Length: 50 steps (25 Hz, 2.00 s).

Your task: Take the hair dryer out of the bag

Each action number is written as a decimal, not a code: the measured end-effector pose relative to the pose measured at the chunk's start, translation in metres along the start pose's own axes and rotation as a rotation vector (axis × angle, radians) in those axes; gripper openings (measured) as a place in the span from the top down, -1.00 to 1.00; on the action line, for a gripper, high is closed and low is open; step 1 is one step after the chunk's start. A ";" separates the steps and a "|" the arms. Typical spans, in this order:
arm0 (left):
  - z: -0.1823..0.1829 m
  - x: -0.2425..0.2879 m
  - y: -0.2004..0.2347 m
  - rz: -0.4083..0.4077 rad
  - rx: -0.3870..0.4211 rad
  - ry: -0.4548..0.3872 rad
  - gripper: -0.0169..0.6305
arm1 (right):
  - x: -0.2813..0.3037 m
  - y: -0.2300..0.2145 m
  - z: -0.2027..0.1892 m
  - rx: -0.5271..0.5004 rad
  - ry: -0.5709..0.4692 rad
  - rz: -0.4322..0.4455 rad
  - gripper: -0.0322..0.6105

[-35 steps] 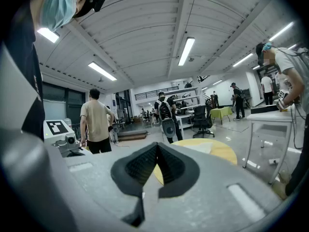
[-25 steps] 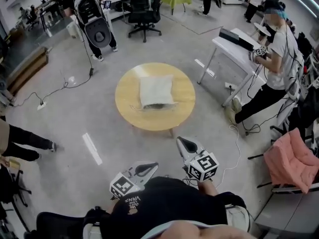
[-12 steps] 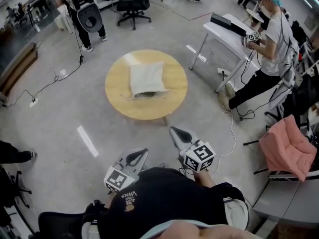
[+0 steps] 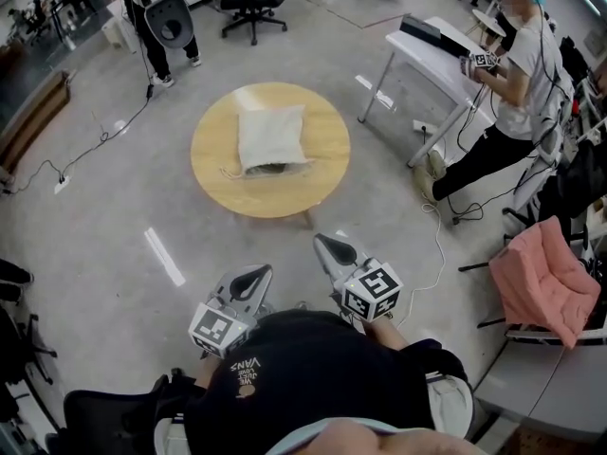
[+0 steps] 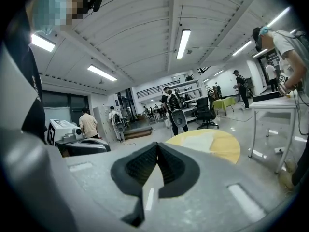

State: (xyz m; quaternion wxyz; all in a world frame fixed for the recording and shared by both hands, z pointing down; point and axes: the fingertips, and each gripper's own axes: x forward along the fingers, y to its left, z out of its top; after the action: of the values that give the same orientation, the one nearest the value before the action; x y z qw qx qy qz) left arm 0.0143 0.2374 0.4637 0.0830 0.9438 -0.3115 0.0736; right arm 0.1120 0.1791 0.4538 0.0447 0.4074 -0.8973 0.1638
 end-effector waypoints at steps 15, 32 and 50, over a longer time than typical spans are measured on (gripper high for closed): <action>0.018 0.009 0.004 0.167 0.039 -0.072 0.95 | -0.015 0.000 -0.005 -0.013 0.015 0.082 0.90; 0.012 0.027 0.070 0.125 0.009 -0.062 0.95 | 0.043 -0.018 -0.009 0.009 0.040 0.049 0.90; 0.024 0.062 0.233 -0.063 0.039 -0.001 0.95 | 0.177 -0.047 0.025 0.061 0.005 -0.164 0.90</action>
State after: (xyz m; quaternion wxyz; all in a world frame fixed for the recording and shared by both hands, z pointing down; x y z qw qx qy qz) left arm -0.0742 0.0119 0.4780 0.0666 0.9545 -0.2804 0.0763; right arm 0.0312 0.0152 0.4804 0.0477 0.4805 -0.8553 0.1878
